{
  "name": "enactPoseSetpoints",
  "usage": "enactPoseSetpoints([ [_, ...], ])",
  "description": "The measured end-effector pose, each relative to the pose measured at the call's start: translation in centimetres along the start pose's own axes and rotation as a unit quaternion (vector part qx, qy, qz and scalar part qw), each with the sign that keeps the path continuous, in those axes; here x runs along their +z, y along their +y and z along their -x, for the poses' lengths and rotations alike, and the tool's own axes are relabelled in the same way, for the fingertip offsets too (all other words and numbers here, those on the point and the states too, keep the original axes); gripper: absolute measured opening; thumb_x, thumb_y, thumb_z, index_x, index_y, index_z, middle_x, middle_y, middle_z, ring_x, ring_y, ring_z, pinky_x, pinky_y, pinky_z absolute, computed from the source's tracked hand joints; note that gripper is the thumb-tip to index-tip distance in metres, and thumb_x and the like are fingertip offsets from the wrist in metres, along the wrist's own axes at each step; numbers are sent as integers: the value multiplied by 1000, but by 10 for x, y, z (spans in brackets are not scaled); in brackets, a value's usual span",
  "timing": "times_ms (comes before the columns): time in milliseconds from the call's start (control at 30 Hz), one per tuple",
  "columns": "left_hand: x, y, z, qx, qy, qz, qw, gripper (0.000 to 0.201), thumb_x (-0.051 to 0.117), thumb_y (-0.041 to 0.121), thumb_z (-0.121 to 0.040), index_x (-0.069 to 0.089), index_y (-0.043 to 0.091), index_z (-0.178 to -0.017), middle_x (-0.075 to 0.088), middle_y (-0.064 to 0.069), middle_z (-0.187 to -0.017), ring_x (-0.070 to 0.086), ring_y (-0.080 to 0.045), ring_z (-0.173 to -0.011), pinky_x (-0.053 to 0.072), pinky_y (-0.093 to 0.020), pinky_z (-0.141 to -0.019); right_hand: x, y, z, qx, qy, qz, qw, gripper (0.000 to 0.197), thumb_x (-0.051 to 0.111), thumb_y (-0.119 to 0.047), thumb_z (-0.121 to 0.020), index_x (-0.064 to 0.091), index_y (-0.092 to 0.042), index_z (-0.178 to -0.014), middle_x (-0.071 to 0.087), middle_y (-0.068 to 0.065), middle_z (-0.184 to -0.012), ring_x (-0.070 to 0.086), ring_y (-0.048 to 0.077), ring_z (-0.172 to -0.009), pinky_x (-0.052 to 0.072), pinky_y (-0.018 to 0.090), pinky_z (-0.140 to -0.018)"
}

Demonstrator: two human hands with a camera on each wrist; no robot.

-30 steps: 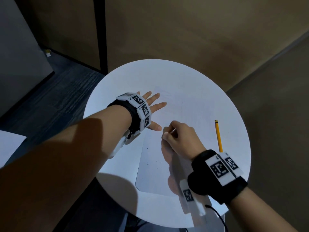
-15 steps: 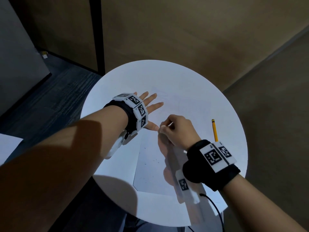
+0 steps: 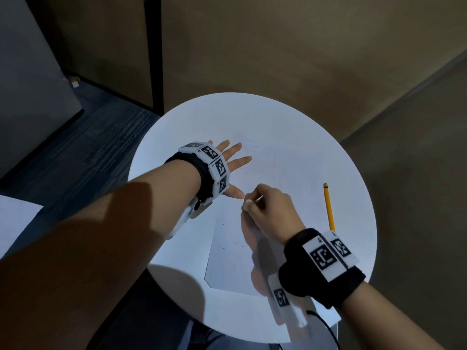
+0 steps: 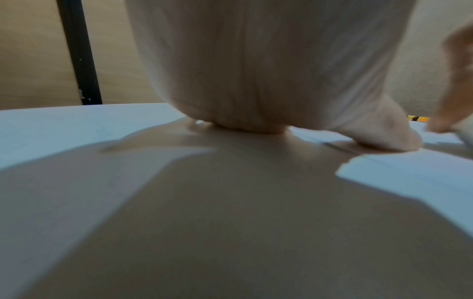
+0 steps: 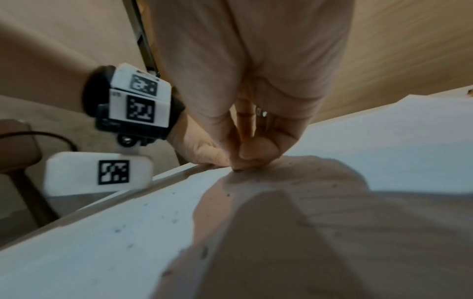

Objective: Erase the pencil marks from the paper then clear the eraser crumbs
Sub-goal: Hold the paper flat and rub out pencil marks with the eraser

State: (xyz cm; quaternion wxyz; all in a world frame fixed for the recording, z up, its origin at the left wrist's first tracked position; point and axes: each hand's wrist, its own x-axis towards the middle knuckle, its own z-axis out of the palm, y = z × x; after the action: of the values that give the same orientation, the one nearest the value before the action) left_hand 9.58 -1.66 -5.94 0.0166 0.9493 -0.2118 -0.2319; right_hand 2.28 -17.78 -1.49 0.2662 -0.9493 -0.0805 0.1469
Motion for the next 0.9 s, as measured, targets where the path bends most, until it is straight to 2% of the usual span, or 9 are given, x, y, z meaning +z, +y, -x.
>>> enactPoseSetpoints([
  [133, 0, -1, 0, 2, 0, 6, 1000, 92, 32, 81, -76, -16, 43, -145, -27, 6, -154, -21, -21, -144, -11, -48, -114, -13, -4, -2, -12, -51, 35, 998, 21, 54, -13, -88, 51, -20, -68, 51, -12, -64, 47, 0, -59, 36, 2, -53],
  [200, 0, -1, 0, 3, 1, 3, 1000, 93, 31, 81, -76, -17, 43, -145, -27, 6, -154, -21, -21, -144, -10, -48, -114, -12, -3, -11, 0, -3, 16, 1000, 11, 56, -14, -88, 60, -12, -79, 56, -8, -70, 51, 8, -65, 37, 8, -52],
  [300, -2, 1, 1, 2, -2, -2, 1000, 92, 32, 80, -77, -18, 42, -145, -27, 5, -154, -21, -22, -144, -10, -48, -114, 1, 0, -5, 18, 33, 14, 999, 11, 53, -16, -90, 60, -7, -88, 63, 2, -83, 54, 18, -79, 32, 20, -56],
  [467, -1, -1, 0, 3, -2, 8, 1000, 92, 32, 81, -77, -16, 43, -146, -27, 6, -154, -21, -21, -144, -11, -48, -114, -9, -3, 1, 4, -34, 26, 999, 17, 54, -14, -89, 53, -16, -72, 54, -8, -67, 47, 2, -60, 37, 2, -55],
  [533, 1, -1, -1, 3, 2, 9, 1000, 93, 31, 81, -76, -16, 43, -145, -27, 6, -155, -21, -21, -144, -11, -48, -114, -10, -1, -8, 13, 3, 10, 1000, 10, 55, -14, -89, 60, -11, -80, 56, -6, -70, 48, 2, -61, 37, 7, -53],
  [633, 1, 0, 0, 1, 4, 6, 1000, 93, 32, 81, -77, -16, 42, -146, -27, 6, -155, -21, -21, -144, -11, -48, -114, 0, 1, -4, 22, 29, 9, 999, 10, 53, -16, -90, 60, -9, -87, 63, 0, -79, 54, 13, -74, 33, 19, -58],
  [767, -1, 0, 2, 4, 3, 4, 1000, 92, 33, 80, -78, -16, 41, -146, -27, 5, -155, -21, -21, -144, -11, -47, -114, -8, -3, 8, 4, -53, 33, 998, 24, 53, -13, -89, 49, -21, -66, 52, -13, -62, 47, 0, -59, 36, 8, -52],
  [833, 0, -1, 0, 4, 6, 6, 1000, 92, 32, 80, -78, -16, 41, -146, -26, 5, -155, -21, -20, -144, -11, -47, -114, -12, -2, -2, 9, -33, 25, 999, 17, 56, -14, -88, 54, -16, -71, 52, -12, -63, 49, 3, -60, 37, 7, -53],
  [900, 1, -1, 0, 1, 8, 5, 1000, 92, 31, 80, -78, -16, 42, -146, -26, 5, -155, -21, -20, -144, -11, -47, -114, -9, -1, -10, 27, 20, 5, 999, 10, 56, -16, -89, 62, -8, -85, 58, -5, -73, 53, 13, -71, 33, 15, -54],
])
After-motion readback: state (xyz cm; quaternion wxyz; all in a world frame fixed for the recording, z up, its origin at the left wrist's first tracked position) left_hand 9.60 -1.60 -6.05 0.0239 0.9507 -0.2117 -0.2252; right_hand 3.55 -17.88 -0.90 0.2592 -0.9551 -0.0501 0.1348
